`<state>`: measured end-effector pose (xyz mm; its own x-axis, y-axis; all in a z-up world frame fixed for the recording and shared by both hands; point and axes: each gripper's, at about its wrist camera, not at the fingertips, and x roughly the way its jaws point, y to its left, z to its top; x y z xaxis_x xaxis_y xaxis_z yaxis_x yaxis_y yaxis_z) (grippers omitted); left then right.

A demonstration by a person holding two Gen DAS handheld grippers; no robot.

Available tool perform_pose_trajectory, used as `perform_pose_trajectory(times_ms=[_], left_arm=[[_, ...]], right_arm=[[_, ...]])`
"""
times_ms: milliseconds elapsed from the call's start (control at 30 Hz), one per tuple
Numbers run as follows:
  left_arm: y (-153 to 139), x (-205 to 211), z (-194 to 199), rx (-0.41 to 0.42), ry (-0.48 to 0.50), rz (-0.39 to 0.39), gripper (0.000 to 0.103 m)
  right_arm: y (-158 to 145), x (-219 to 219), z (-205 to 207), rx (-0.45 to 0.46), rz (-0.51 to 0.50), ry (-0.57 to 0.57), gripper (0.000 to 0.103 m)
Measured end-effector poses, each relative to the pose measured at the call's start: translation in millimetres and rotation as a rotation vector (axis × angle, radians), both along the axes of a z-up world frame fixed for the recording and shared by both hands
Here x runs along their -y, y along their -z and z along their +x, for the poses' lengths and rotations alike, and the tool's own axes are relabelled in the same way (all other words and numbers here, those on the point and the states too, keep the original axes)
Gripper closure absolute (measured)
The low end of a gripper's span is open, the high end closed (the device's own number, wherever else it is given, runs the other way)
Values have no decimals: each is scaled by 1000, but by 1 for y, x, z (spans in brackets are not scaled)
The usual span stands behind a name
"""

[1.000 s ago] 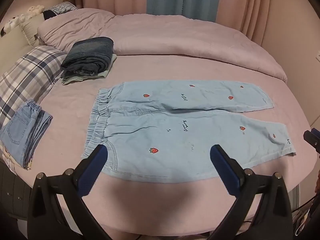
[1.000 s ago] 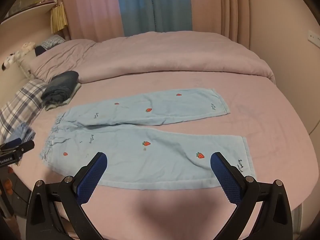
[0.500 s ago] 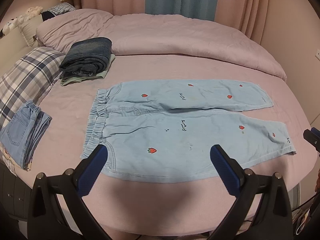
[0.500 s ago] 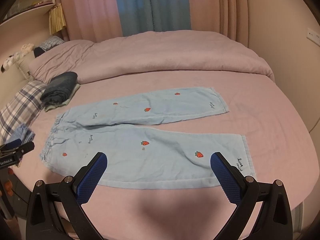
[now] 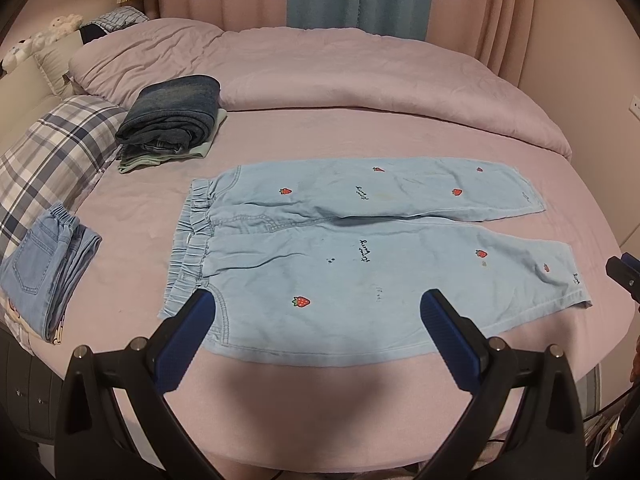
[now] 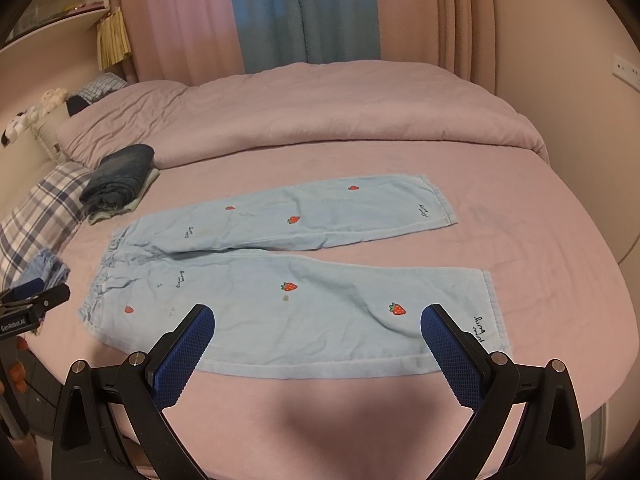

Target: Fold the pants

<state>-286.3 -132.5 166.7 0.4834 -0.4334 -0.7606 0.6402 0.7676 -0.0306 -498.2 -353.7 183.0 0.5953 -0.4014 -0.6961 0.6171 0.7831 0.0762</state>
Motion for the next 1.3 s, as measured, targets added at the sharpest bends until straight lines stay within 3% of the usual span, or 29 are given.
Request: perform_pose_trajectory(times_ms=[600, 800, 933, 1067, 1133, 1300], left_arm=[[9, -1, 9, -39, -4, -24, 0], [58, -23, 49, -254, -103, -139, 1], [98, -49, 76, -416, -235, -216, 1], [130, -72, 88, -526, -346, -279, 2], [140, -78, 88, -575, -362, -326, 2], [144, -79, 93, -541, -421, -430, 5]], right_arm=[[8, 3, 7, -47, 7, -11, 0], [54, -13, 37, -131, 15, -161, 0], [77, -47, 57, -159, 40, -321, 0], [105, -87, 81, -203, -138, -527, 3], [121, -100, 89, -242, -216, -619, 14], [152, -122, 108, -293, -403, -742, 31]])
